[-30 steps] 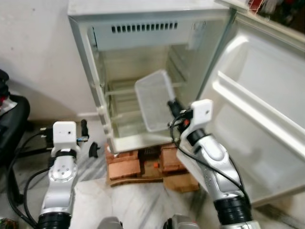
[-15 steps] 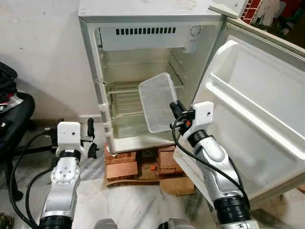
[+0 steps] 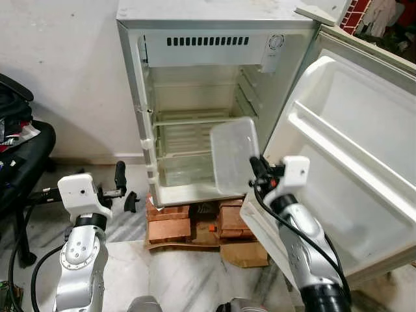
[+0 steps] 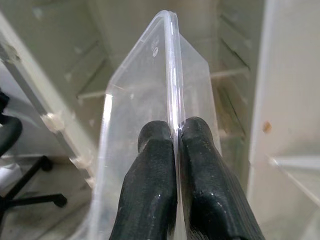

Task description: Restocking fridge

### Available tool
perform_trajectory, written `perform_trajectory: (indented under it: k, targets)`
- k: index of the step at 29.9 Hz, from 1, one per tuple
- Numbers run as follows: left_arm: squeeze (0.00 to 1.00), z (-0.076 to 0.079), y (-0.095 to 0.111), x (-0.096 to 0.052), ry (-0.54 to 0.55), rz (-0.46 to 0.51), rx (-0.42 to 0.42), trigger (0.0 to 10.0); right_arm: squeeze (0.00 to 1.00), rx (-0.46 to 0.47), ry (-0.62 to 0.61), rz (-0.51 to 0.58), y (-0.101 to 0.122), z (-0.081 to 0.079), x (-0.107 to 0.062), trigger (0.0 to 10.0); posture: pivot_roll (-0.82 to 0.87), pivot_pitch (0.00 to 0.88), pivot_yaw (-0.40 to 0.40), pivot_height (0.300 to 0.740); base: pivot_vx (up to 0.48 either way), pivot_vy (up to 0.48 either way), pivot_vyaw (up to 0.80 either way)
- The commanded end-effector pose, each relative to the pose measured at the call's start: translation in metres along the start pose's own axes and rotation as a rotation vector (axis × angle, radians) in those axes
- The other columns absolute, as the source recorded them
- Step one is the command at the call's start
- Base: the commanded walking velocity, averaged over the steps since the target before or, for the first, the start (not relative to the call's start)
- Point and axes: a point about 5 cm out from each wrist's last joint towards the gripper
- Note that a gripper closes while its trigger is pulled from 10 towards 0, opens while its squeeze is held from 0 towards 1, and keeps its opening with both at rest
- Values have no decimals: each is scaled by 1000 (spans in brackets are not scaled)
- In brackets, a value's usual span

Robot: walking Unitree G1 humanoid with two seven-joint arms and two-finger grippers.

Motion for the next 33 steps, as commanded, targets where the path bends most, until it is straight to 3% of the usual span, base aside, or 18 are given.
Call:
perform_trajectory:
  k: [1, 9, 24, 33]
  targets:
    - [0, 8, 3, 0, -52, 7, 14, 10000, 0, -2, 5, 37, 10, 0, 2, 10000, 59, 0, -47, 740, 0, 0, 0]
    - [0, 4, 4, 0, -75, 6, 66, 10000, 0, -37, 32, 60, 15, -7, 4, 10000, 56, 14, -40, 740, 186, 0, 0]
    - [0, 5, 1, -5, -63, -11, 51, 10000, 0, -69, 89, 45, 18, -14, 4, 10000, 47, 39, -55, 740, 402, 0, 0]
    - [0, 4, 1, -5, -63, -18, 47, 10000, 0, -70, 107, 35, 16, -19, 4, 10000, 52, 46, -53, 740, 304, 344, 0]
Point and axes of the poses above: a point about 5 cm out from each wrist's last joint towards the gripper, its own x axis pointing out of the wrist towards the gripper, its own y axis along the axis of the wrist's last joint, z = x × y, and after that the axes turned 2 degrees about x, right-handed
